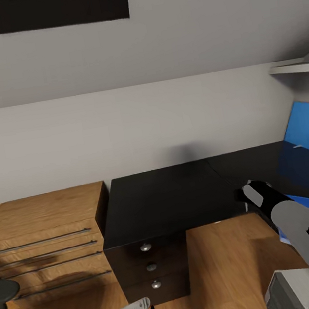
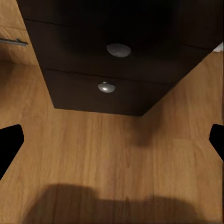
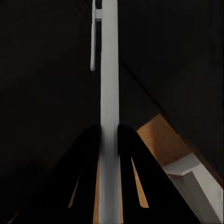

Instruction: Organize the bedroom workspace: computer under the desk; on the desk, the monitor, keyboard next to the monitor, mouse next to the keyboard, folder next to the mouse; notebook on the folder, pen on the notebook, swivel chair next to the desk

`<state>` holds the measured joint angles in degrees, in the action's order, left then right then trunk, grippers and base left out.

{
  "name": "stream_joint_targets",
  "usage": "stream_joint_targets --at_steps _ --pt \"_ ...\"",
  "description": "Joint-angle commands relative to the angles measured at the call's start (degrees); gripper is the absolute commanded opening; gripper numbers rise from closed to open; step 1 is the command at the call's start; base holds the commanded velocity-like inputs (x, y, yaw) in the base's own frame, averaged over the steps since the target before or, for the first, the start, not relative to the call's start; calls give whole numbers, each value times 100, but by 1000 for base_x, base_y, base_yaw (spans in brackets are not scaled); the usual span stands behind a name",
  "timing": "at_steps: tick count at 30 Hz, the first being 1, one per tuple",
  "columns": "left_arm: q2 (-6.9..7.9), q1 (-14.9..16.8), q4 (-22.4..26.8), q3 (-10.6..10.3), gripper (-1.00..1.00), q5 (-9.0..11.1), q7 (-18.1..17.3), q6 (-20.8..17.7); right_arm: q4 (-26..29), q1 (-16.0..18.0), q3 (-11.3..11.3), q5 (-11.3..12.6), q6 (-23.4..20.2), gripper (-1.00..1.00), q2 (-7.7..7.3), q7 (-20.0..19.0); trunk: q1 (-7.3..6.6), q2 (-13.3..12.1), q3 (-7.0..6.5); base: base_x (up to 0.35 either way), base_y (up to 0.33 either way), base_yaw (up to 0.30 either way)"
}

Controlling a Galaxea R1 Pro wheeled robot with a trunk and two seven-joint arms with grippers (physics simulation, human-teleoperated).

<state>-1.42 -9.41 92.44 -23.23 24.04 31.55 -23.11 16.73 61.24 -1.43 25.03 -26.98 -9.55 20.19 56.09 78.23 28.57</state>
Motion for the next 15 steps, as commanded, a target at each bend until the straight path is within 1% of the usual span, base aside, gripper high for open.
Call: stream_joint_targets --at_steps 1,8,15 --pt "0 0 11 -3 100 47 39 -11 8 2 -15 48 21 -100 0 71 0 3 5 0 0 -266" --pt "1 0 11 -4 100 49 36 -10 -19 1 -16 46 186 -100 5 231 0 3 5 0 0 -267" --pt "1 0 11 -6 100 49 31 -17 -42 -1 -16 53 193 -100 5 228 0 3 5 0 0 -267"
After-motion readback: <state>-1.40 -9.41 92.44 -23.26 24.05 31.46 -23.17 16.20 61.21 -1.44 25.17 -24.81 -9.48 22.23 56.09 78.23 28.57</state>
